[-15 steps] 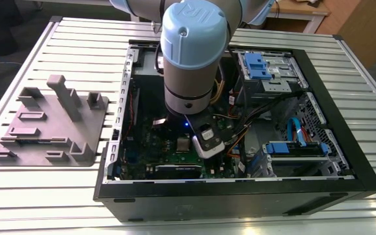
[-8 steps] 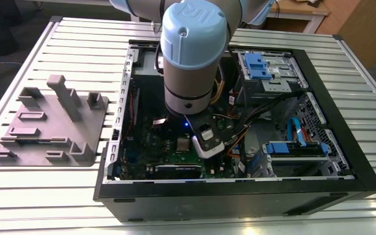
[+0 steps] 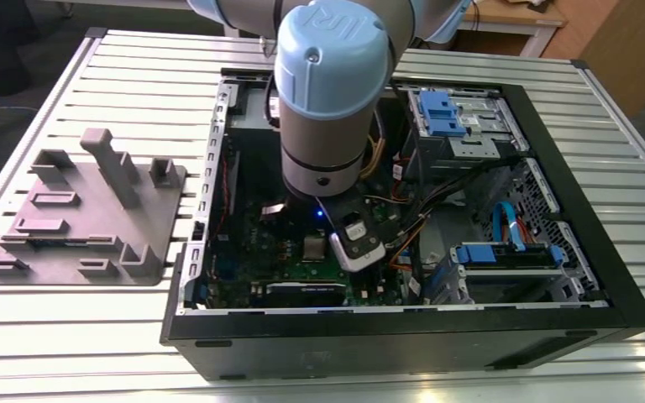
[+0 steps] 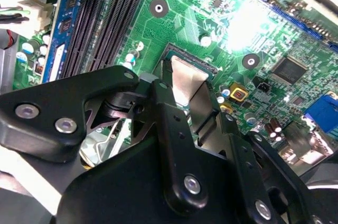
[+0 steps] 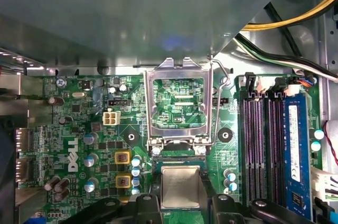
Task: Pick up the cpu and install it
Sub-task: 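Place the cpu into insertion slot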
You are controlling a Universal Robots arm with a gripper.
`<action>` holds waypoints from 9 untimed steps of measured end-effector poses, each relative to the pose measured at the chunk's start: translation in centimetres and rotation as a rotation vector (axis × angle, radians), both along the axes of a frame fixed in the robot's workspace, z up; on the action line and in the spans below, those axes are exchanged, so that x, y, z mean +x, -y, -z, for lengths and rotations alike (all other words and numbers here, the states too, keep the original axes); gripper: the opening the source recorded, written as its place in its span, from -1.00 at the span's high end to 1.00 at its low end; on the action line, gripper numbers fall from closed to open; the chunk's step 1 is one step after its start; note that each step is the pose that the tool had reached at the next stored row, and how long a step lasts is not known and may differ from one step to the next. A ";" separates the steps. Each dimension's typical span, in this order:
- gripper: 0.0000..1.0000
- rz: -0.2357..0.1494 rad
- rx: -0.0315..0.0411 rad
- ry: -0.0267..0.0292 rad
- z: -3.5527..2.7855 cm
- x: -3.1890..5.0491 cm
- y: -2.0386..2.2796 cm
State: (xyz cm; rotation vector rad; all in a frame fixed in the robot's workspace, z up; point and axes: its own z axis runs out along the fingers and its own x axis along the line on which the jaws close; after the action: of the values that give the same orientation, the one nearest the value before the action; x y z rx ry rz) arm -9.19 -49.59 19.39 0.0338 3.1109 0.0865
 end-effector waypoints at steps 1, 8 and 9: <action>0.23 -0.002 0.0001 0.0002 0.00 -0.03 0.01; 0.23 -0.003 -0.0003 0.0000 0.13 -0.06 0.07; 0.23 -0.003 -0.0002 0.0001 0.14 -0.05 0.06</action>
State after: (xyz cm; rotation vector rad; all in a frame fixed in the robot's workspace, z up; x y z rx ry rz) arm -9.25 -49.66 19.25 0.0298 3.1109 0.0862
